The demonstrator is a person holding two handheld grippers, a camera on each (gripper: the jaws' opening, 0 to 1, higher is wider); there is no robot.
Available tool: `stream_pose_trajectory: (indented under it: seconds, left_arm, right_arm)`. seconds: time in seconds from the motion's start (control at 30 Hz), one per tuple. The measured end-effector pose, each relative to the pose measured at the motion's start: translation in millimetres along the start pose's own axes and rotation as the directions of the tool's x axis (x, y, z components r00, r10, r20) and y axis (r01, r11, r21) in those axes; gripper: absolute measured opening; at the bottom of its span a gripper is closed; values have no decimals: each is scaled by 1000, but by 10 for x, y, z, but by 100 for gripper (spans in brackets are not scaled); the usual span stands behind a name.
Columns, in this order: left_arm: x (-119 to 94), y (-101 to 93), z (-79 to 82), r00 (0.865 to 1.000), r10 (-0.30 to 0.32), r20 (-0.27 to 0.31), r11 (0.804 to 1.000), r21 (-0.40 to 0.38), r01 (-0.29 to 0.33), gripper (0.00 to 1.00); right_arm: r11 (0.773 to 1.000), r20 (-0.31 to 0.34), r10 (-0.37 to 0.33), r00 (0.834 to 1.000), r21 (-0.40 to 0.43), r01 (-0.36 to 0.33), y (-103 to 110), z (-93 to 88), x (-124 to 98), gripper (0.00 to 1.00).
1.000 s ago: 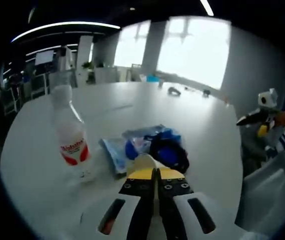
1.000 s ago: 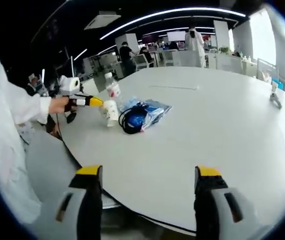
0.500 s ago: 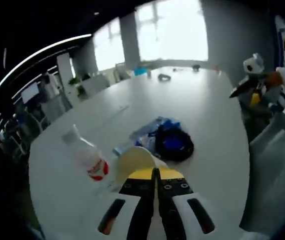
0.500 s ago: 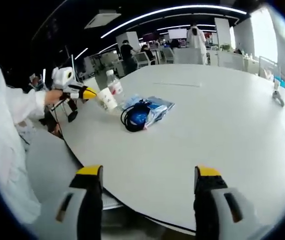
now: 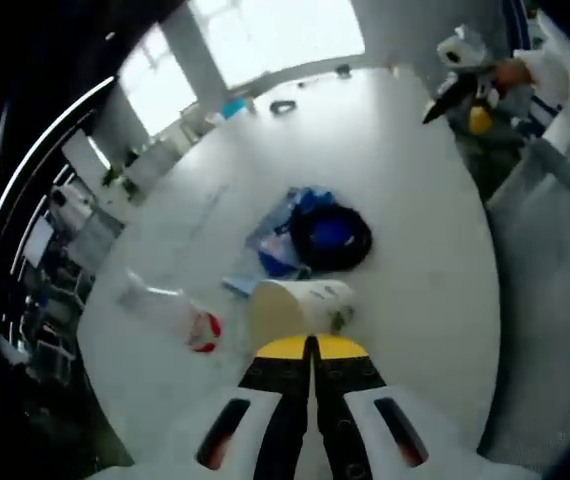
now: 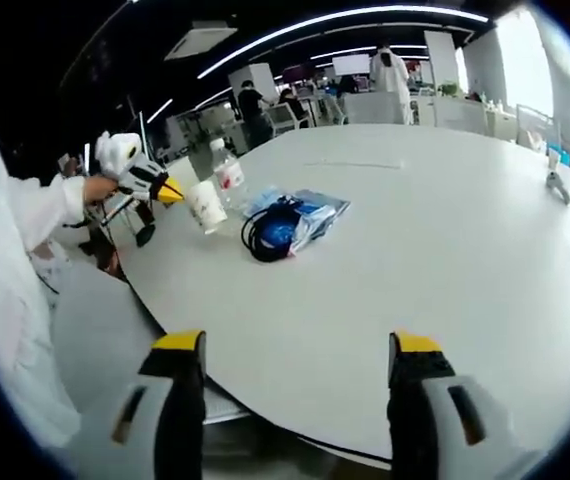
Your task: Arrange the tabletop items into an orderly group along one side of the table until the central work area is clear of visible clutter.
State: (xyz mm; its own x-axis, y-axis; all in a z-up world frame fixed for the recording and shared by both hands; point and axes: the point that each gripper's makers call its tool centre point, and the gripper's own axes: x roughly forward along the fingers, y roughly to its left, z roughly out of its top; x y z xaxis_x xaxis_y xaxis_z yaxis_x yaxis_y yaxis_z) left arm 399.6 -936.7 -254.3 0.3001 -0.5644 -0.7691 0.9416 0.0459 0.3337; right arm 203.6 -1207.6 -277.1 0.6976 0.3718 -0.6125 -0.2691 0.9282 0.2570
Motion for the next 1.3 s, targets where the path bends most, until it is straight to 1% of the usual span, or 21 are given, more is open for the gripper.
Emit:
stream_pose_trajectory:
  seconds: [0.07,0.13,0.17,0.23,0.4,0.47,0.63,0.73,0.9,0.93,0.97,1.0,1.03,1.1,1.3]
  left_arm:
    - [-5,-2,-32,999,4,-43,999,53,-2,0]
    - [2,-25,-60,996,2,-90,992,128,10,0]
    - [9,-37,-98,991,5,-131,982,187,20,0]
    - [27,-71,-143,983,8,-184,962,270,43,0]
    - [70,-127,-123,977,28,-213,936,348,49,0]
    - [96,-160,-139,974,21,-224,930,362,63,0]
    - [119,-200,-151,971,28,-238,916,396,70,0]
    - [152,-193,-177,971,20,-236,919,388,76,0]
    - [151,-229,-183,972,20,-233,916,395,76,0]
    - [147,-239,-175,973,19,-229,916,394,75,0]
    - [151,-273,-152,978,-1,-209,925,371,80,0]
    - [145,-305,-135,980,-12,-200,932,353,84,0]
    - [139,-312,-126,981,-17,-192,935,346,84,0]
    - [144,-307,-127,983,-8,-185,935,346,73,0]
    - [128,-371,-127,984,-22,-177,945,317,78,0]
  right_arm:
    - [1000,-3,1,1000,3,-1,3,-18,11,73]
    - [1000,-5,5,1000,9,-5,12,-35,25,73]
    - [1000,-7,5,1000,12,-5,15,-45,34,73]
    - [1000,-8,7,1000,18,-7,22,-54,47,73]
    - [1000,-4,15,1000,27,-14,48,-54,69,73]
    - [999,-6,17,1000,27,-17,52,-65,78,73]
    - [999,-14,24,1000,32,-23,70,-98,89,73]
    - [999,-16,26,1000,32,-26,79,-109,88,73]
    - [999,-20,26,999,34,-26,75,-121,90,73]
    - [999,-19,26,999,35,-25,71,-120,89,73]
    - [999,-18,25,1000,36,-24,66,-119,88,73]
    - [999,-18,24,1000,35,-24,62,-117,87,73]
    - [999,-18,24,1000,35,-24,59,-115,86,73]
    - [999,-17,22,1000,35,-22,48,-110,83,73]
    - [999,-10,18,1000,46,-17,37,-106,74,73]
